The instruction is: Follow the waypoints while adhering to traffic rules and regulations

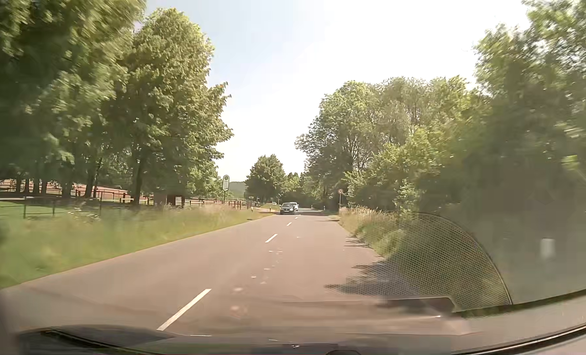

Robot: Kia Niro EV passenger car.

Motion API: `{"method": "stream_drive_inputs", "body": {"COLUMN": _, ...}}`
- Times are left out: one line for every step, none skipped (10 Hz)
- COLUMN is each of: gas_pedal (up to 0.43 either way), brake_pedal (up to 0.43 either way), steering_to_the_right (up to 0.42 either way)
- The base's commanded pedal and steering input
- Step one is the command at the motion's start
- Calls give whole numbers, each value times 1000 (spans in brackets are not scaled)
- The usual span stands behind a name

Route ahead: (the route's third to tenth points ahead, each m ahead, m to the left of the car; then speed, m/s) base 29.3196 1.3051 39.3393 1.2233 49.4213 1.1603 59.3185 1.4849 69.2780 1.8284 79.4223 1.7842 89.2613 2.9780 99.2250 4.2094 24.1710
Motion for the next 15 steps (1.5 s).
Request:
{"method": "stream_drive_inputs", "body": {"gas_pedal": 0, "brake_pedal": 0, "steering_to_the_right": 2}}
{"method": "stream_drive_inputs", "body": {"gas_pedal": 0, "brake_pedal": 0, "steering_to_the_right": 2}}
{"method": "stream_drive_inputs", "body": {"gas_pedal": 0, "brake_pedal": 6, "steering_to_the_right": 2}}
{"method": "stream_drive_inputs", "body": {"gas_pedal": 0, "brake_pedal": 12, "steering_to_the_right": 2}}
{"method": "stream_drive_inputs", "body": {"gas_pedal": 0, "brake_pedal": 43, "steering_to_the_right": 1}}
{"method": "stream_drive_inputs", "body": {"gas_pedal": 0, "brake_pedal": 55, "steering_to_the_right": 1}}
{"method": "stream_drive_inputs", "body": {"gas_pedal": 0, "brake_pedal": 61, "steering_to_the_right": 0}}
{"method": "stream_drive_inputs", "body": {"gas_pedal": 0, "brake_pedal": 67, "steering_to_the_right": 0}}
{"method": "stream_drive_inputs", "body": {"gas_pedal": 0, "brake_pedal": 85, "steering_to_the_right": 0}}
{"method": "stream_drive_inputs", "body": {"gas_pedal": 0, "brake_pedal": 98, "steering_to_the_right": 0}}
{"method": "stream_drive_inputs", "body": {"gas_pedal": 0, "brake_pedal": 104, "steering_to_the_right": 0}}
{"method": "stream_drive_inputs", "body": {"gas_pedal": 0, "brake_pedal": 110, "steering_to_the_right": 0}}
{"method": "stream_drive_inputs", "body": {"gas_pedal": 0, "brake_pedal": 110, "steering_to_the_right": 0}}
{"method": "stream_drive_inputs", "body": {"gas_pedal": 0, "brake_pedal": 116, "steering_to_the_right": 0}}
{"method": "stream_drive_inputs", "body": {"gas_pedal": 0, "brake_pedal": 116, "steering_to_the_right": 0}}
